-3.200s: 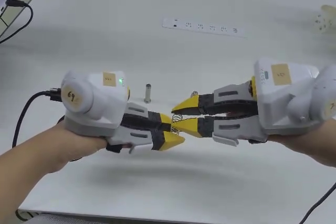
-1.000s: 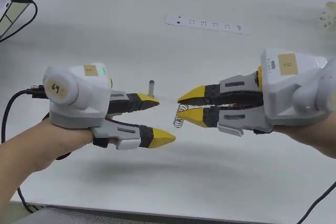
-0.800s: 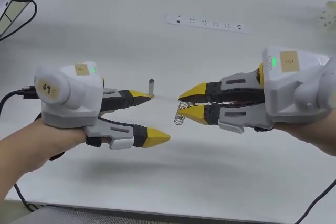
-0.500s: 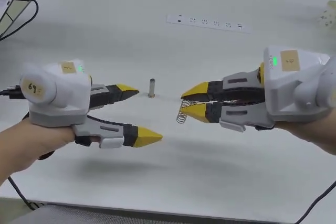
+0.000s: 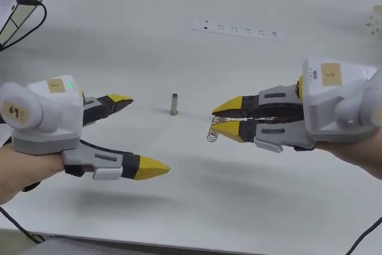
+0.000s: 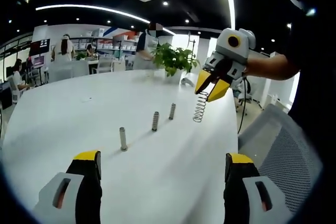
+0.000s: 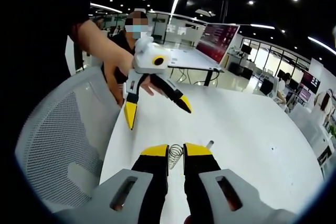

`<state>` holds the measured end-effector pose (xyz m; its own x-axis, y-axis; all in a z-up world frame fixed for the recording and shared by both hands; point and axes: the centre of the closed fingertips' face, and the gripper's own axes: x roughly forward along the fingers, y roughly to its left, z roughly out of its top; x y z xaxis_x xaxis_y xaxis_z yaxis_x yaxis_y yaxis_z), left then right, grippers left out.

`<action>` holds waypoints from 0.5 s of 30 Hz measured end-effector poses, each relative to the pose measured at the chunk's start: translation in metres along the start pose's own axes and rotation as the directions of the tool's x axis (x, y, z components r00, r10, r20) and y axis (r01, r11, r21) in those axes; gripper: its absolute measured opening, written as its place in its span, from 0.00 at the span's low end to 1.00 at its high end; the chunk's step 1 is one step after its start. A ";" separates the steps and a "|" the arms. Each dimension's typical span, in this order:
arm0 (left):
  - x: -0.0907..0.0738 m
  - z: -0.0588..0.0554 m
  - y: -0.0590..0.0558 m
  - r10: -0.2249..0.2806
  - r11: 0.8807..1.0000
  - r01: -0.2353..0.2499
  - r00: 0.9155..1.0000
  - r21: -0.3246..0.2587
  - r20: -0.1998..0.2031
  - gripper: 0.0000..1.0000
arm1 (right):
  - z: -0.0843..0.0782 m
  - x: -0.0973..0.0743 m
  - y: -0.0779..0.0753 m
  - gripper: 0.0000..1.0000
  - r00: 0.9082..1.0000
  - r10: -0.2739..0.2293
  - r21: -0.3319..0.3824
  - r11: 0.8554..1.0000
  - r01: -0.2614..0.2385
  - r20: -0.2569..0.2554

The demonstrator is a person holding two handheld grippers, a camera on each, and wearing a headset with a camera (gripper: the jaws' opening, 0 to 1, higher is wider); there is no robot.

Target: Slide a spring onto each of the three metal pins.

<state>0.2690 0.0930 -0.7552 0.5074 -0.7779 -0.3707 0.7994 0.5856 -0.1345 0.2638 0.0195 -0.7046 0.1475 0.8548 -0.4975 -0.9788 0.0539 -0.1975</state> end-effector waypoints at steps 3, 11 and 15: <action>-0.002 -0.002 0.001 0.003 1.000 -0.003 1.000 -0.007 -0.003 0.98 | 0.000 0.001 -0.002 0.08 1.000 -0.001 -0.002 1.000 0.001 -0.001; -0.007 -0.008 0.002 0.013 1.000 -0.013 1.000 -0.014 -0.019 0.98 | -0.002 0.006 -0.010 0.08 1.000 -0.005 -0.005 1.000 0.005 -0.008; -0.009 -0.010 0.003 0.021 1.000 -0.021 1.000 -0.020 -0.022 0.98 | -0.001 0.009 -0.016 0.08 1.000 -0.008 -0.010 1.000 0.008 -0.011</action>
<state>0.2639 0.1040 -0.7618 0.5169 -0.7603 -0.3934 0.7816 0.6066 -0.1454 0.2806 0.0255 -0.7066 0.1567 0.8489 -0.5048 -0.9762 0.0555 -0.2098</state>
